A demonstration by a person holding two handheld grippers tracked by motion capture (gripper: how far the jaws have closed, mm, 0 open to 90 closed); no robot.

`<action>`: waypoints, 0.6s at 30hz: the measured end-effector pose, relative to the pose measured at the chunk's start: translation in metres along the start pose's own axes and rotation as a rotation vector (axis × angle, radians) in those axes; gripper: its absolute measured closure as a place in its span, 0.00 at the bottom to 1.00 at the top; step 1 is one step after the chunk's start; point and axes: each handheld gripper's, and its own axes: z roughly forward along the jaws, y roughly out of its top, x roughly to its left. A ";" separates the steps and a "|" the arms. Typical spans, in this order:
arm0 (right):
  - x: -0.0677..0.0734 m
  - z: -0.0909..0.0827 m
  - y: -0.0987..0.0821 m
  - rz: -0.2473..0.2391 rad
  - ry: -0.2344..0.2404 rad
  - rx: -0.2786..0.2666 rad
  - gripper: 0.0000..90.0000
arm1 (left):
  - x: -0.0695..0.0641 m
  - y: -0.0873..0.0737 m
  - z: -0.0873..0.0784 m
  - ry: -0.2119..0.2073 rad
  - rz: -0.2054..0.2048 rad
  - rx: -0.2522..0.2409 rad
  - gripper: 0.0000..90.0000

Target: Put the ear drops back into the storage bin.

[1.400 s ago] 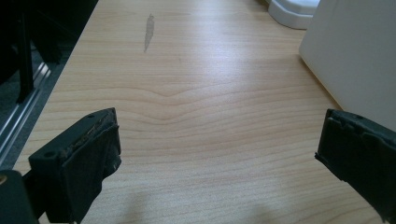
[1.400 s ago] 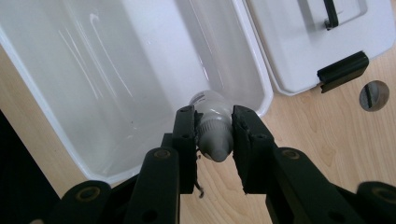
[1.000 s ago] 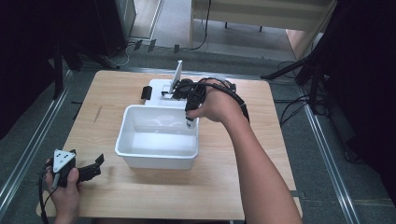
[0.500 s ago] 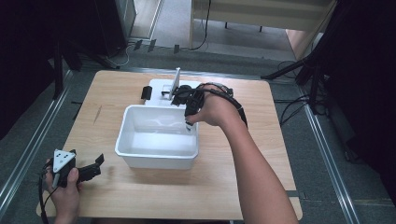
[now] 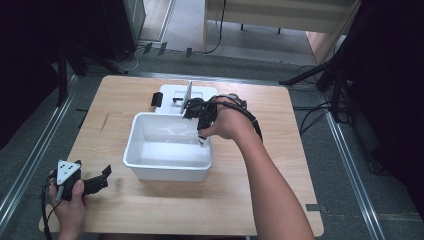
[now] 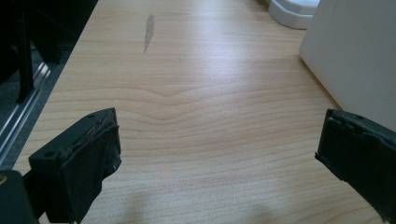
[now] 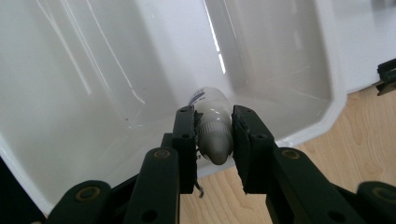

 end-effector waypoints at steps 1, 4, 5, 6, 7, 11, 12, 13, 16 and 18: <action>0.001 0.004 0.000 -0.007 0.001 0.006 0.80 | 0.000 0.000 0.000 0.000 -0.001 0.000 0.00; 0.001 0.008 0.000 -0.010 0.003 0.009 0.80 | 0.000 0.000 0.000 0.000 -0.001 0.000 0.00; 0.002 0.012 0.000 -0.008 0.002 0.012 0.80 | 0.000 0.000 0.000 0.000 -0.002 -0.001 0.00; 0.002 0.012 0.000 -0.008 0.002 0.012 0.80 | 0.000 0.000 0.000 0.000 -0.002 -0.002 0.00; 0.002 0.016 0.000 -0.015 0.004 0.012 0.80 | 0.000 0.000 0.000 0.000 -0.002 -0.001 0.00; 0.004 0.024 0.000 -0.021 0.006 0.022 0.80 | 0.000 0.000 0.000 0.000 -0.002 0.000 0.00; 0.004 0.026 0.000 -0.026 0.007 0.021 0.80 | 0.000 0.000 0.000 0.000 -0.002 0.000 0.00; 0.004 0.026 0.000 -0.026 0.007 0.021 0.80 | 0.000 0.000 0.000 -0.001 -0.002 0.000 0.00; 0.005 0.031 0.001 -0.044 0.002 0.025 0.80 | 0.000 0.000 0.000 -0.001 -0.002 0.001 0.00; 0.007 0.034 0.001 -0.057 -0.004 0.031 0.80 | 0.000 0.000 0.000 -0.002 -0.005 0.000 0.00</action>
